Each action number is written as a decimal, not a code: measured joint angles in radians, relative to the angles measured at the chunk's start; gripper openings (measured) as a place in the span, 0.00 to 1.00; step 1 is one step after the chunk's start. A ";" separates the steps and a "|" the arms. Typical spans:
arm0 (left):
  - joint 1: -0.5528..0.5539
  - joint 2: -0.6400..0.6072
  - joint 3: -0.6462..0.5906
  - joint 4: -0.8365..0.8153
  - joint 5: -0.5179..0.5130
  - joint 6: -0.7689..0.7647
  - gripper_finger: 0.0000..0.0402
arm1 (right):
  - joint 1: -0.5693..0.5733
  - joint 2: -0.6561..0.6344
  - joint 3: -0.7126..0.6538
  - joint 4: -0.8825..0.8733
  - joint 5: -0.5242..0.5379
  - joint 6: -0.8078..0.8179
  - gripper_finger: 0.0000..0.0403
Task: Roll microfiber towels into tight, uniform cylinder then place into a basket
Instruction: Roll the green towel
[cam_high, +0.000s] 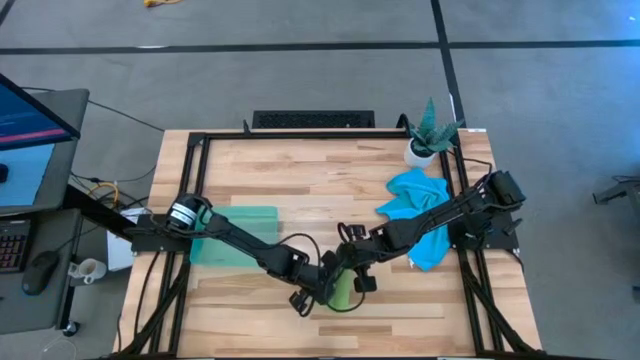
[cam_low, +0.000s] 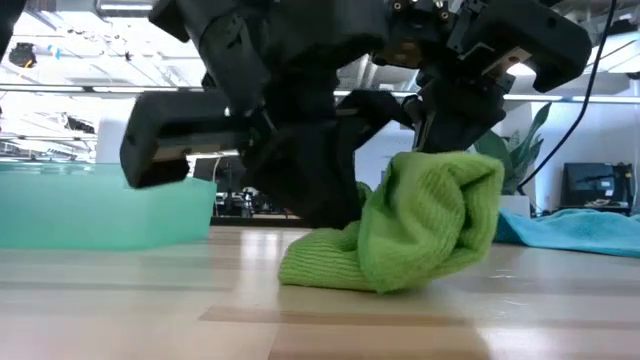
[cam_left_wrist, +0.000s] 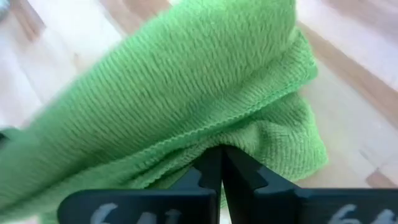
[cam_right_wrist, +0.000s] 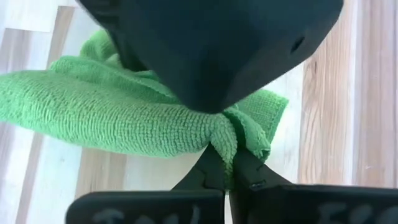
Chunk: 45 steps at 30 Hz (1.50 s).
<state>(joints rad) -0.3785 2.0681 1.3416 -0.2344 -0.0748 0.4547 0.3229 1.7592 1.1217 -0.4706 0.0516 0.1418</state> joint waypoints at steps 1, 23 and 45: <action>-0.004 -0.004 0.003 0.000 -0.010 0.001 0.00 | 0.000 0.000 0.000 0.000 -0.001 0.001 0.03; -0.092 -0.022 0.045 -0.048 -0.179 0.021 0.07 | -0.025 0.000 0.000 -0.023 -0.034 0.016 0.03; -0.156 -0.023 0.143 -0.100 -0.405 0.190 0.39 | -0.027 0.000 -0.001 -0.024 -0.051 0.016 0.03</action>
<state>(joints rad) -0.5343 2.0453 1.4844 -0.3347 -0.4800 0.6449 0.2963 1.7592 1.1210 -0.4946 0.0006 0.1581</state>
